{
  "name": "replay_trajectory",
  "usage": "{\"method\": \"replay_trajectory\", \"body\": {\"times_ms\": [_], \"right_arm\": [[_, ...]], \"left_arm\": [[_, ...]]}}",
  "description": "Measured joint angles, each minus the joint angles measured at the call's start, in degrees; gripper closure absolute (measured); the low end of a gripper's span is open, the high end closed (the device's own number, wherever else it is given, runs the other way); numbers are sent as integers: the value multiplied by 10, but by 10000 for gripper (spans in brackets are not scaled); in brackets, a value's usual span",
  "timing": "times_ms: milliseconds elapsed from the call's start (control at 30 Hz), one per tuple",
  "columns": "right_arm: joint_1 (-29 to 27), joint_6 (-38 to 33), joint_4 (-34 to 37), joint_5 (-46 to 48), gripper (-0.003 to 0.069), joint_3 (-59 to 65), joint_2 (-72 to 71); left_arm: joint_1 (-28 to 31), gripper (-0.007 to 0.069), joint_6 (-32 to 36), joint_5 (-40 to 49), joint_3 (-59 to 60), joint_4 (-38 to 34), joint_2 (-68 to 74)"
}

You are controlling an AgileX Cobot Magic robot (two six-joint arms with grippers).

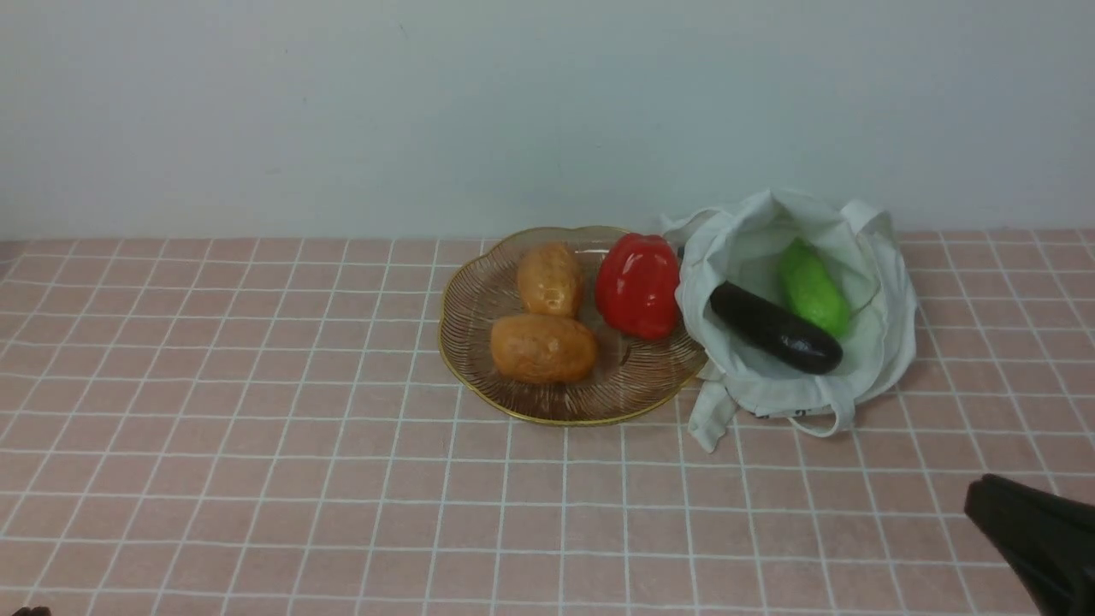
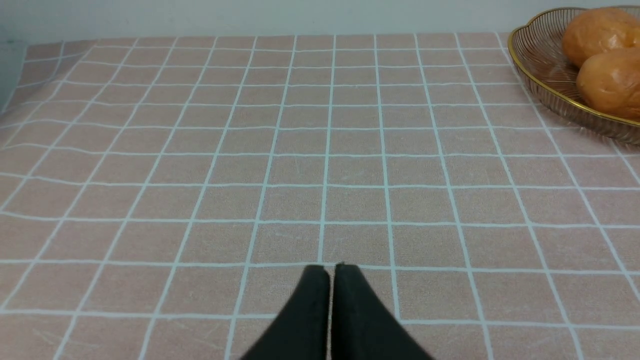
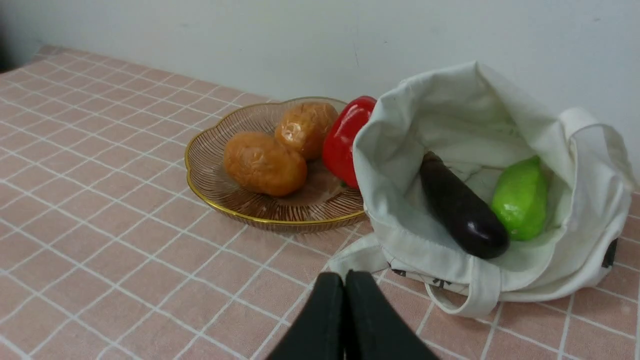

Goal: Take vegetables from bag on pink coffee tablecloth place on plate.

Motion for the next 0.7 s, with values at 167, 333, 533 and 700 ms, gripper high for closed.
{"method": "replay_trajectory", "body": {"times_ms": [167, 333, 533, 700], "right_arm": [[0, 0, 0, -4, 674, 0, -1], [-7, 0, -1, 15, 674, 9, -48], [-140, 4, -1, 134, 674, 63, -202], [-228, 11, -2, 179, 674, 109, -296]], "left_arm": [[0, 629, 0, 0, 0, 0, 0], [0, 629, 0, 0, 0, 0, 0], [0, 629, 0, 0, 0, 0, 0], [0, 629, 0, 0, 0, 0, 0]]}}
